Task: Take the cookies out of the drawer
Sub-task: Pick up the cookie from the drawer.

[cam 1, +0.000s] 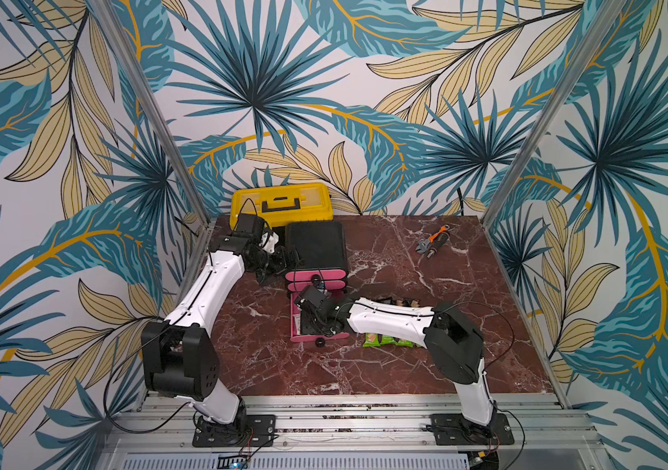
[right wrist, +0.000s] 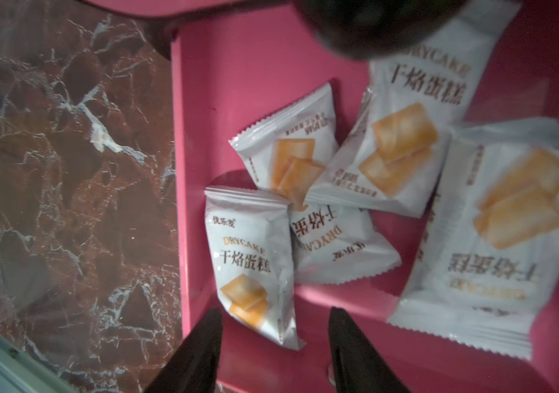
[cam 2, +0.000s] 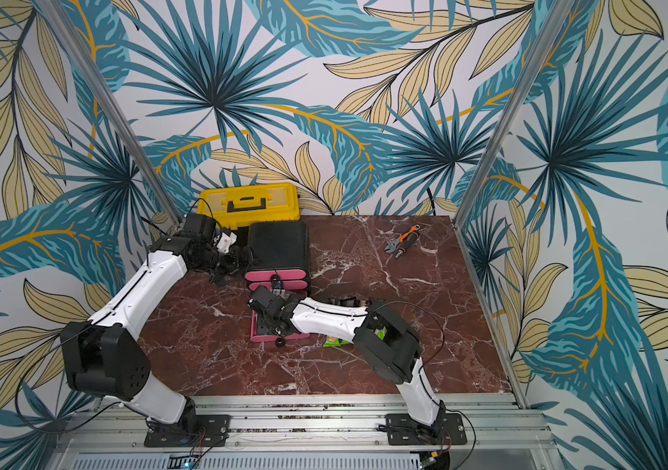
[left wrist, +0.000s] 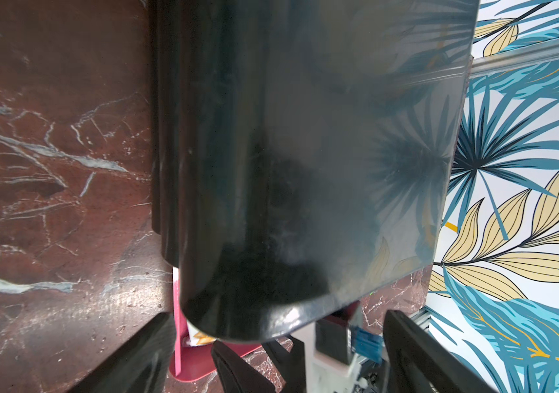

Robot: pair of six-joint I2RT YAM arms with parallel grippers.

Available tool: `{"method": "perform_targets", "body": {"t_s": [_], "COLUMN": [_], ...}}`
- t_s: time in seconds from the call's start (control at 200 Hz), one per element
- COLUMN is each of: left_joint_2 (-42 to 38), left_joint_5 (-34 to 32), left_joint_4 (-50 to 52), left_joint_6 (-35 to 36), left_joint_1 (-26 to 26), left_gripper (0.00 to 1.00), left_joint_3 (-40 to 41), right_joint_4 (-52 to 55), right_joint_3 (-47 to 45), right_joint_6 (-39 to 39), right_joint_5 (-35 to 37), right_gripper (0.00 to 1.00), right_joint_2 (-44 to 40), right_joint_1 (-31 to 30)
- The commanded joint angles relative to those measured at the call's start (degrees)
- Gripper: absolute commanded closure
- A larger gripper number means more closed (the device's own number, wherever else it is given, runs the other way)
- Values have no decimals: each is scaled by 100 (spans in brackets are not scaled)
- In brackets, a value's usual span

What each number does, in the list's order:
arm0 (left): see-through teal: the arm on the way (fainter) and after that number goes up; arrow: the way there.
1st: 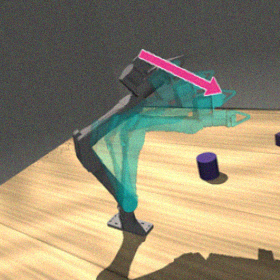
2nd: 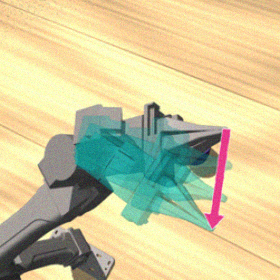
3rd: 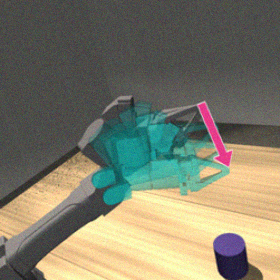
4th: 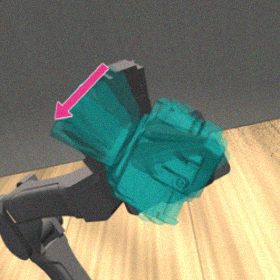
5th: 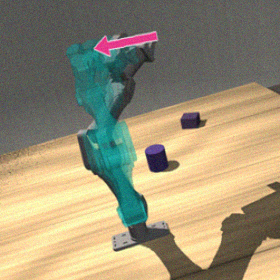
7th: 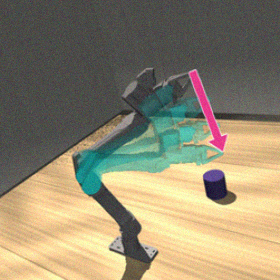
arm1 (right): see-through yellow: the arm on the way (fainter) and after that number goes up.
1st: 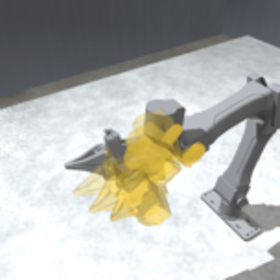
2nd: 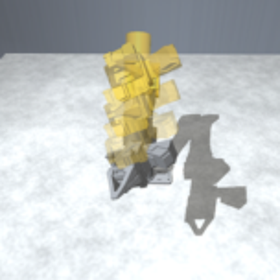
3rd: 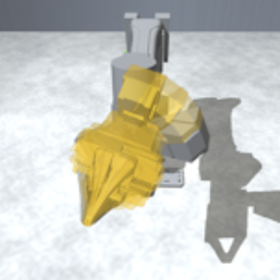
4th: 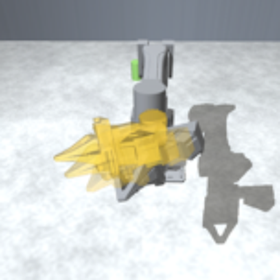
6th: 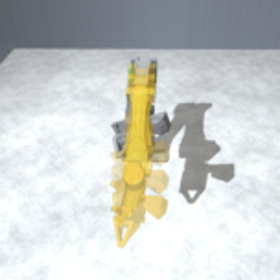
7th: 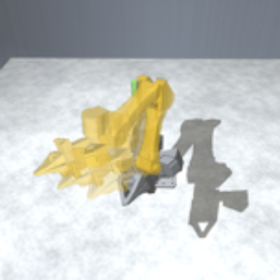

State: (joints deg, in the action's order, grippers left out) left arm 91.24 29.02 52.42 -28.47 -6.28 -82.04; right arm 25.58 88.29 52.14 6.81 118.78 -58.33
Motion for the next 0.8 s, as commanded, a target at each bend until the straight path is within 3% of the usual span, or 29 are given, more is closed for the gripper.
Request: {"method": "perform_targets", "body": {"t_s": [0.0,0.155,0.466,0.796], "left_joint_2": [-84,-96,-133,-279], "left_joint_5": [58,45,22,-98], "left_joint_4": [103,101,157,37], "left_joint_6": [144,168,114,-8], "left_joint_1": [13,13,13,13], "left_gripper": [0,0,0,0], "left_joint_3": [-98,-33,-82,1], "right_joint_4": [-83,-132,-159,240], "right_joint_3": [135,267,235,-233], "right_joint_6": [100,129,-25,-204], "right_joint_5": [-23,-101,-6,374], "right_gripper": [45,50,78,85], "right_joint_2": [267,472,428,-646], "right_joint_1": [-3,-3,-3,-3]}}
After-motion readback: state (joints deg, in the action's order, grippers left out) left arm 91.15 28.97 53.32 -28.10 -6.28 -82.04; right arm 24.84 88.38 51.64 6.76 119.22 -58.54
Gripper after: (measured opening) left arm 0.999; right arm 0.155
